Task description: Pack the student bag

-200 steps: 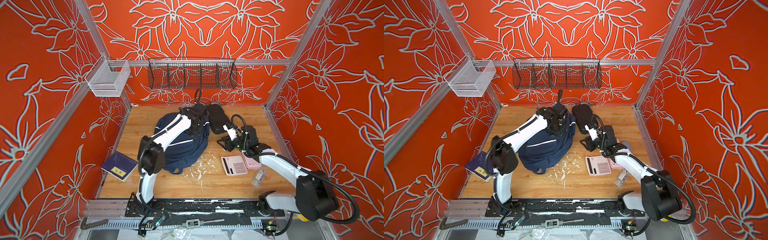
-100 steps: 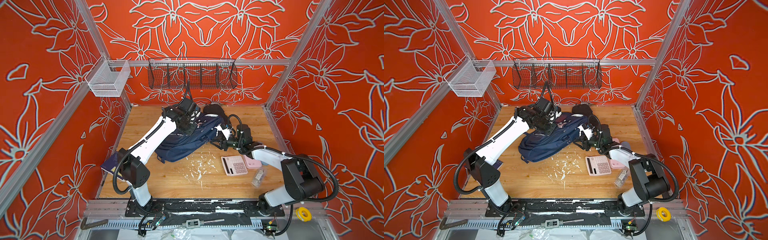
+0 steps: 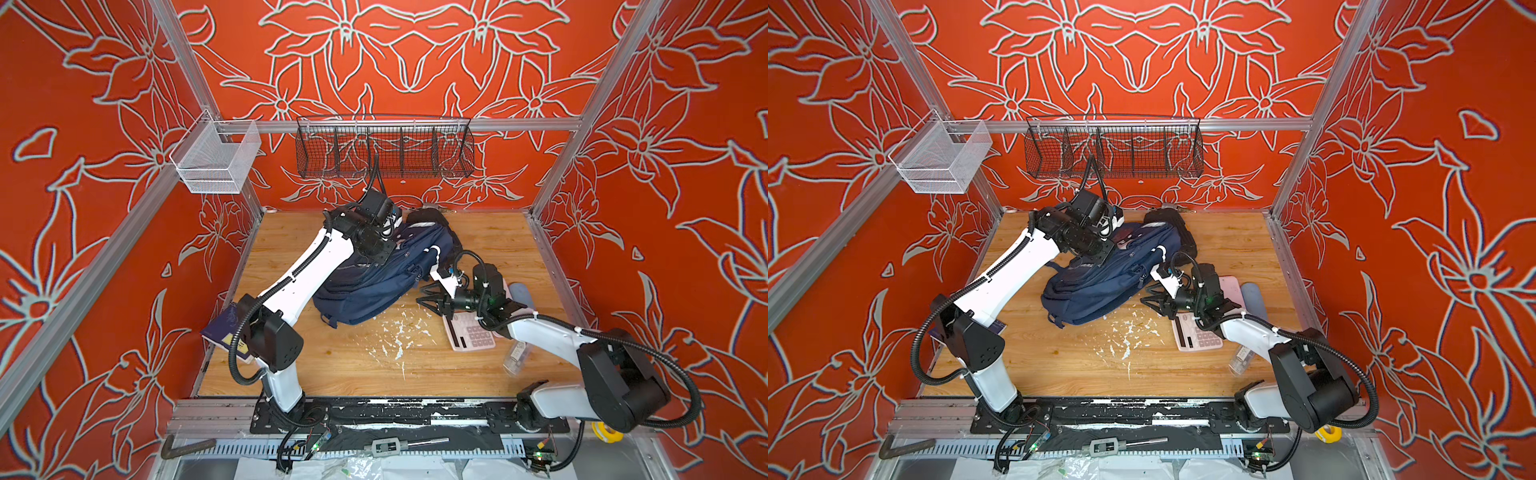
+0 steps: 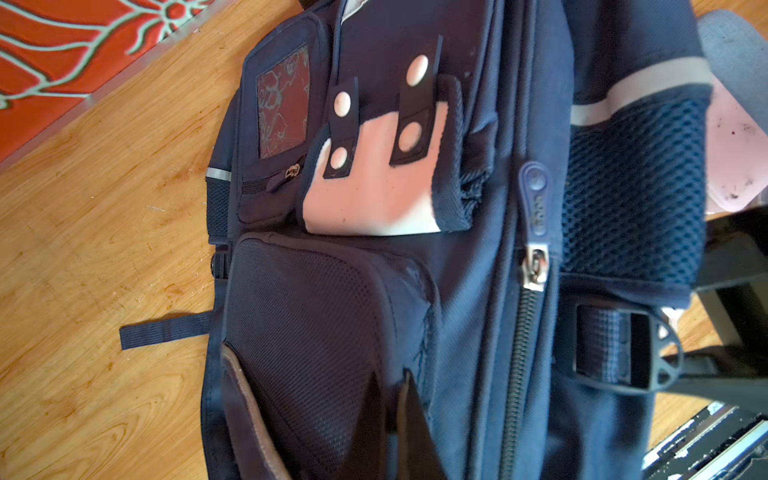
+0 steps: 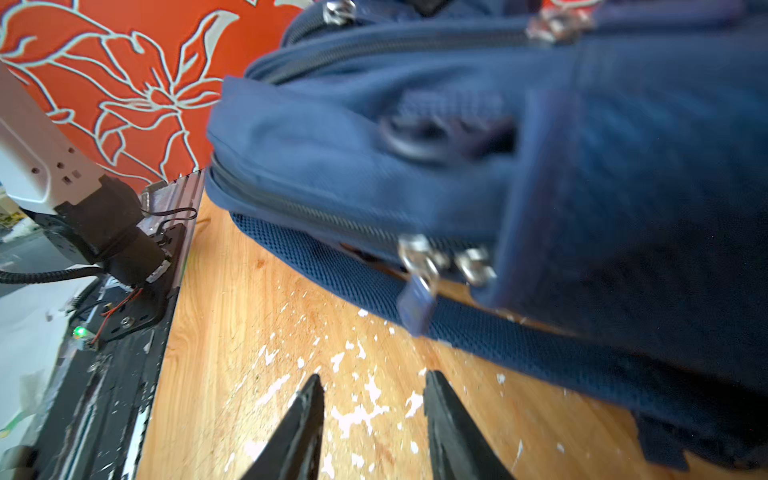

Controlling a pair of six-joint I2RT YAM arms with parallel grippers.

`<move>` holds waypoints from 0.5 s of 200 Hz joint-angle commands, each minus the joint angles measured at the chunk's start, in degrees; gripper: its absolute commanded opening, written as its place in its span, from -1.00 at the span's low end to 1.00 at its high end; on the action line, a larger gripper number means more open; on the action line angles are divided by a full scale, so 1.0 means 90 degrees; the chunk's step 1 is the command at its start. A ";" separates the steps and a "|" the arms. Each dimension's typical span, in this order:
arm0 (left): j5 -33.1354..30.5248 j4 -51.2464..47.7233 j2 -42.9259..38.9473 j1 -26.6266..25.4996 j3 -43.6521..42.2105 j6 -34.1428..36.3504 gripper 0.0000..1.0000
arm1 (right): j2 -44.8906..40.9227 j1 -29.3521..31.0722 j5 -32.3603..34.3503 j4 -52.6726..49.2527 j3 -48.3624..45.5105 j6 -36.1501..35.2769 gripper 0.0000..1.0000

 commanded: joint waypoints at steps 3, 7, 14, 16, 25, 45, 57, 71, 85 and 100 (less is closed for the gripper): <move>0.0117 0.0413 -0.0105 -0.0006 0.0317 -0.0016 -1.00 | 0.0024 0.0062 0.0706 0.0982 -0.0150 0.0022 -0.19; 0.0112 0.0418 -0.0104 -0.0002 0.0317 -0.0029 -1.00 | 0.0024 0.0072 0.0772 0.1079 -0.0174 0.0040 -0.20; 0.0107 0.0413 -0.0113 -0.0006 0.0310 -0.0032 -1.00 | 0.0013 0.0099 0.0855 0.1205 -0.0206 0.0060 -0.21; 0.0111 0.0409 -0.0109 -0.0003 0.0308 -0.0032 -1.00 | 0.0016 0.0106 0.0854 0.1231 -0.0215 0.0054 -0.21; 0.0102 0.0419 -0.0115 -0.0002 0.0300 -0.0049 -1.00 | 0.0029 0.0126 0.0812 0.1263 -0.0204 0.0004 -0.21; 0.0130 0.0416 -0.0119 -0.0004 0.0298 -0.0101 -1.00 | 0.0172 0.0194 0.0745 0.1053 -0.0058 -0.0078 -0.26; 0.0121 0.0425 -0.0140 -0.0004 0.0298 -0.0134 -1.00 | 0.0267 0.0204 0.0720 0.1069 -0.0001 -0.0053 -0.37; 0.0112 0.0443 -0.0170 -0.0002 0.0278 -0.0159 -1.00 | 0.0318 0.0208 0.0711 0.1309 -0.0039 0.0074 -0.44; 0.0122 0.0468 -0.0184 -0.0002 0.0270 -0.0168 -1.00 | 0.0360 0.0209 0.0756 0.1453 -0.0062 0.0175 -0.49; 0.0103 0.0482 -0.0185 -0.0002 0.0293 -0.0206 -1.00 | 0.0381 0.0208 0.0793 0.1379 -0.0042 0.0166 -0.56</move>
